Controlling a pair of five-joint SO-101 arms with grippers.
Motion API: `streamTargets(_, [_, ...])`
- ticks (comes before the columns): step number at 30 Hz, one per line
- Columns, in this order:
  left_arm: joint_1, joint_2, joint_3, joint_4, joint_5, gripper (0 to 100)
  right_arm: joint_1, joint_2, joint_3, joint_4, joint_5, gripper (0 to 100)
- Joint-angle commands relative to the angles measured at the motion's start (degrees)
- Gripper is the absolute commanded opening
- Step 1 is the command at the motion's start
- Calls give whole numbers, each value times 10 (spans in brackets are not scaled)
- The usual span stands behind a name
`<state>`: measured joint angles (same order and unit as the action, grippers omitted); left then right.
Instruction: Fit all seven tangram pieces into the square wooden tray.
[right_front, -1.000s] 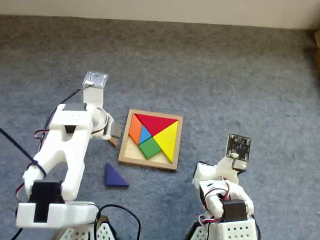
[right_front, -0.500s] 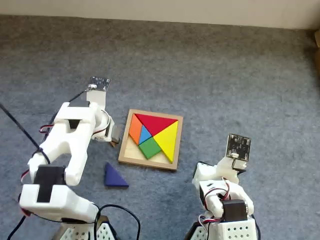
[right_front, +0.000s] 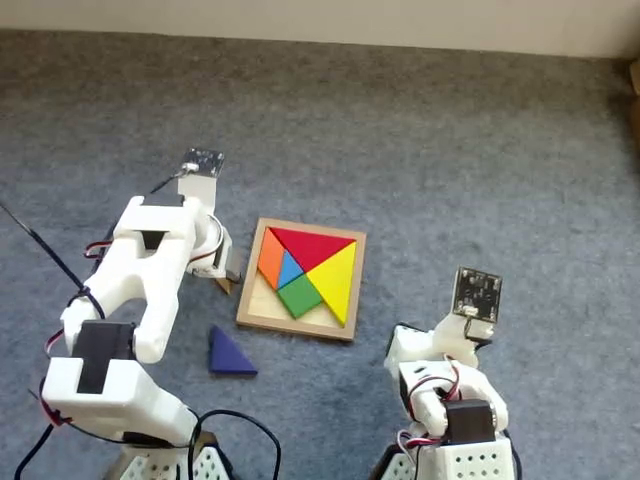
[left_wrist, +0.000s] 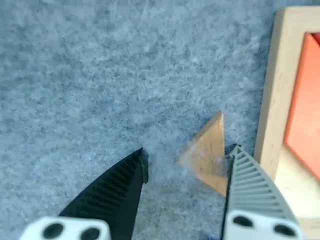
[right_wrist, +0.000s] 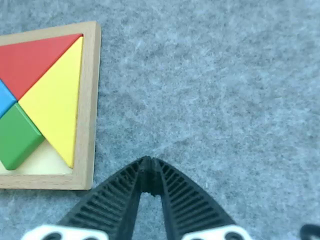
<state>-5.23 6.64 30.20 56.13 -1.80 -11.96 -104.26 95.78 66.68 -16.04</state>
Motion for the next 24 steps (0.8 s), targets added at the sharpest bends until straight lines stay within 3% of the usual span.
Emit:
streamTargets(1, [21,-2,-27,0,2,245,7,-7,90,-19,4,8])
streamTargets(24, [44,-3,-16,3,1,178,7,-7,90,-18,4,8])
